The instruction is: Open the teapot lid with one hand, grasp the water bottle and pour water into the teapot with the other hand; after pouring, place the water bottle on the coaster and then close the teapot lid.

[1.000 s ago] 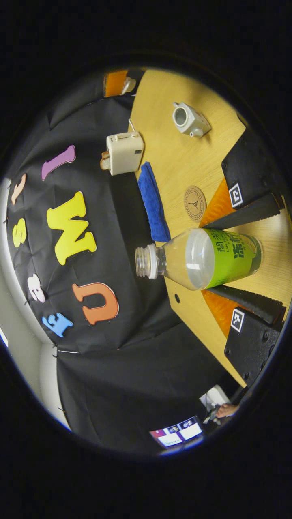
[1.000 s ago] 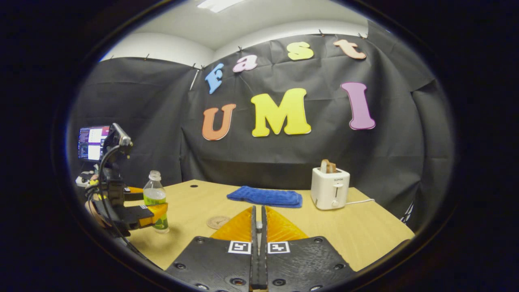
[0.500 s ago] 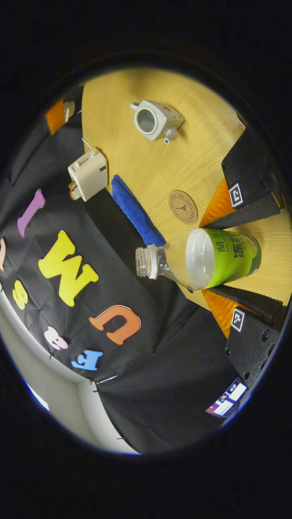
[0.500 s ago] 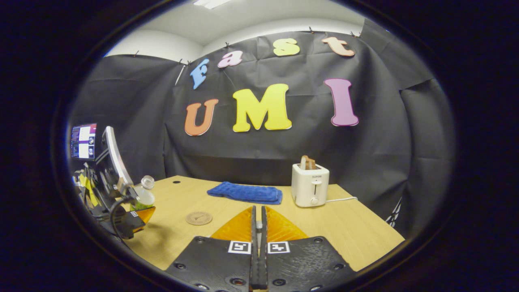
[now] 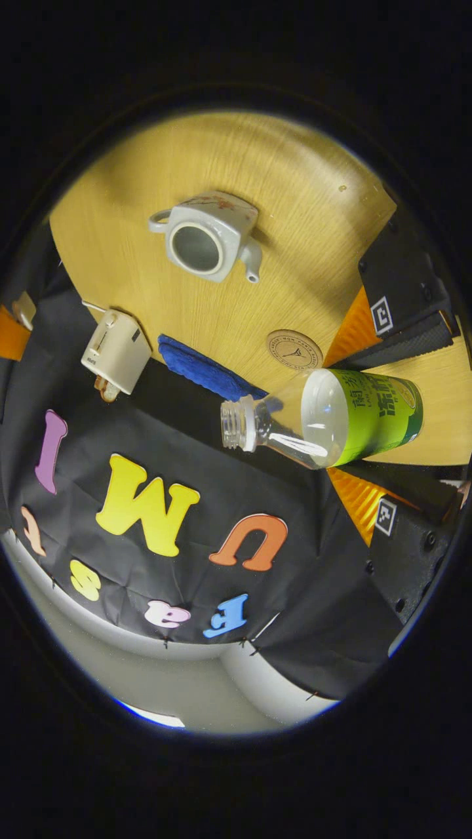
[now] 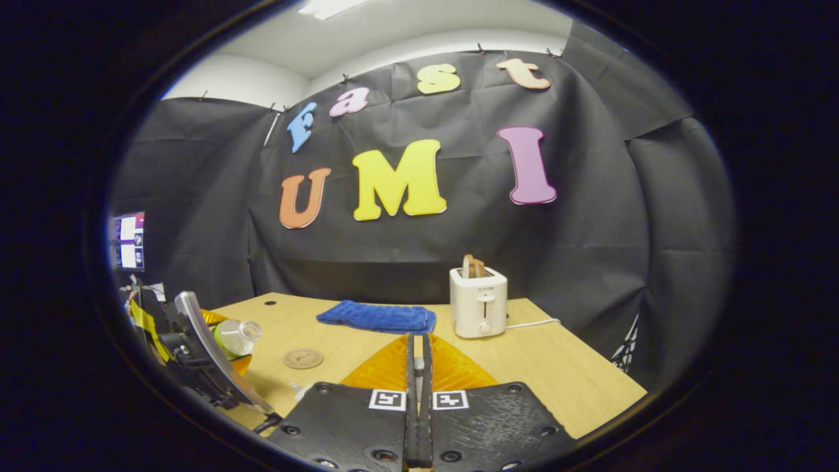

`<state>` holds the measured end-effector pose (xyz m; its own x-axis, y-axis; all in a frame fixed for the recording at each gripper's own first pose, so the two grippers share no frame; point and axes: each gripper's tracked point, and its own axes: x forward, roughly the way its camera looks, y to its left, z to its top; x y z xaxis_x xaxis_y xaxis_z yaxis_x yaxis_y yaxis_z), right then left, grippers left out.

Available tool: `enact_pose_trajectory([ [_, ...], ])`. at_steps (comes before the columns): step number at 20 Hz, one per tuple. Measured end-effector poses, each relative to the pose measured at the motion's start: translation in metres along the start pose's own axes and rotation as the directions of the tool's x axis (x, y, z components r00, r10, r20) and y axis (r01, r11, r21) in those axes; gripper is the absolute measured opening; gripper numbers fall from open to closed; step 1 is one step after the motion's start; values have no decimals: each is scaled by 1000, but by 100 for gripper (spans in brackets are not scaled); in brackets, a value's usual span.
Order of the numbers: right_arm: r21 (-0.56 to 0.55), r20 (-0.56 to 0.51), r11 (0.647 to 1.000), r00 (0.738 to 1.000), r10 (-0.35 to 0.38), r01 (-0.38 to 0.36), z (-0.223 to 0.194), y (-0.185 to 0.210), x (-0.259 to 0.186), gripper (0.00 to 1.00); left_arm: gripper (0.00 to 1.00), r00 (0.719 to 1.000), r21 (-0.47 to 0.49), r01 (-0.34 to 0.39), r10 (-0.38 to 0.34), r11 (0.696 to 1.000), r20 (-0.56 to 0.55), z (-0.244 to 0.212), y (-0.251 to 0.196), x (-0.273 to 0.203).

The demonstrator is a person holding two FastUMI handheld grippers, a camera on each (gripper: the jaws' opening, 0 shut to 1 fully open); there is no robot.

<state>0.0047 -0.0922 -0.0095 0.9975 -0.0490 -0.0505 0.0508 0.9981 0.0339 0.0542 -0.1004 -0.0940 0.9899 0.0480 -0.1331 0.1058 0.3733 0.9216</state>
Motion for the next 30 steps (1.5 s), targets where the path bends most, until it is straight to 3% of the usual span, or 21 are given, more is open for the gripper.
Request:
enact_pose_trajectory([
  [3, 15, -11, 1000, 1000, -13, 13, -2, -9, 2, 0, 75, 1000, 122, -10, 8, 992, 14, 12, 1, 1],
  [6, 22, -20, 1000, 1000, -15, 15, -5, -13, 3, 0, 74, 1000, 268, -6, -1, 964, 27, 18, -9, -6],
  [11, 21, -39, 1000, 999, -23, 24, -9, -16, 5, 0, 74, 998, 455, -24, -5, 890, 63, 35, -27, -21],
  [15, 24, -41, 999, 999, -25, 26, -10, -18, 5, 0, 74, 997, 591, -41, -9, 806, 81, 48, -27, -13],
  [24, 14, -35, 998, 998, -61, 61, -7, -29, 3, 0, 72, 998, 777, -40, -10, 628, 60, 54, -21, -19],
  [30, 18, -35, 999, 999, -38, 39, -6, -21, 1, 0, 75, 998, 814, -54, 3, 578, 64, 65, -13, -18],
])
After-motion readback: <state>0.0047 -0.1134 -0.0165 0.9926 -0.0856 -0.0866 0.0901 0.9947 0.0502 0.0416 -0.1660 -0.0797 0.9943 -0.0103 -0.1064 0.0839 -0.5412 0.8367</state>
